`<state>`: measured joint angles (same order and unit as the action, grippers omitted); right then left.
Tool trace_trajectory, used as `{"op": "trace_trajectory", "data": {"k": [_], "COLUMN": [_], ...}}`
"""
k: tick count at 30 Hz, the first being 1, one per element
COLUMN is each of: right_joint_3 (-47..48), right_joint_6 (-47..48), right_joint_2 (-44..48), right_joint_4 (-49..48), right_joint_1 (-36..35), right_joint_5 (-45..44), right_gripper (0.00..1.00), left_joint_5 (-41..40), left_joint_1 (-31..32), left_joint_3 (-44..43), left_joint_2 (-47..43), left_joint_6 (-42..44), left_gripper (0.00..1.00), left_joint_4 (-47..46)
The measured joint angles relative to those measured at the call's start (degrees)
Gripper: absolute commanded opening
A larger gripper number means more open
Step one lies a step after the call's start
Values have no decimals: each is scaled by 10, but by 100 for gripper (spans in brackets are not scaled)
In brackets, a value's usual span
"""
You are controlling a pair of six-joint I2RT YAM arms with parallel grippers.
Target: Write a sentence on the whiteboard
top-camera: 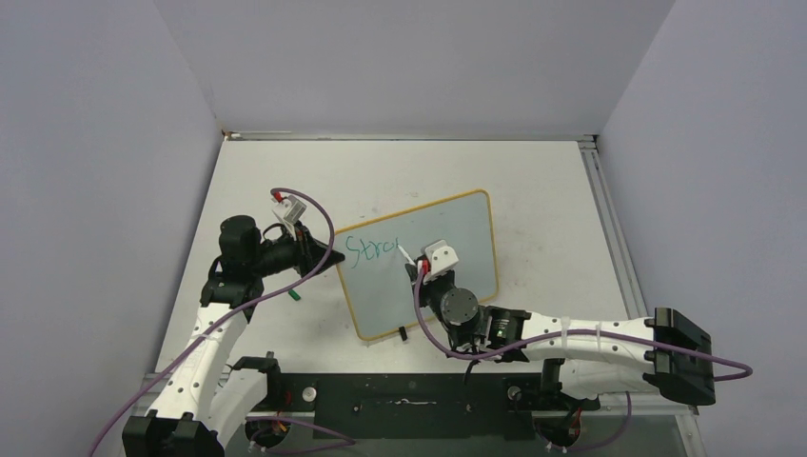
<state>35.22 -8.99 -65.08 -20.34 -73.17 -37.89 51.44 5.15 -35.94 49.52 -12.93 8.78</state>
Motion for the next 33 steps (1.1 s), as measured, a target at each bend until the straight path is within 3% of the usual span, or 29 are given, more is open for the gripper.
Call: {"op": "trace_trajectory", "data": {"k": [33], "right_joint_3": [0], "right_joint_6": [-13], "right_joint_2": [0], "right_joint_4": [-15], "right_joint_1": [15], "right_joint_5": [-14], "right_gripper": [5], "left_joint_5": [-2], "left_joint_1": [0], "left_joint_3": [0], "left_joint_2": [0], "left_joint_6": [0], "left_gripper": [0], "left_joint_4": [0]}}
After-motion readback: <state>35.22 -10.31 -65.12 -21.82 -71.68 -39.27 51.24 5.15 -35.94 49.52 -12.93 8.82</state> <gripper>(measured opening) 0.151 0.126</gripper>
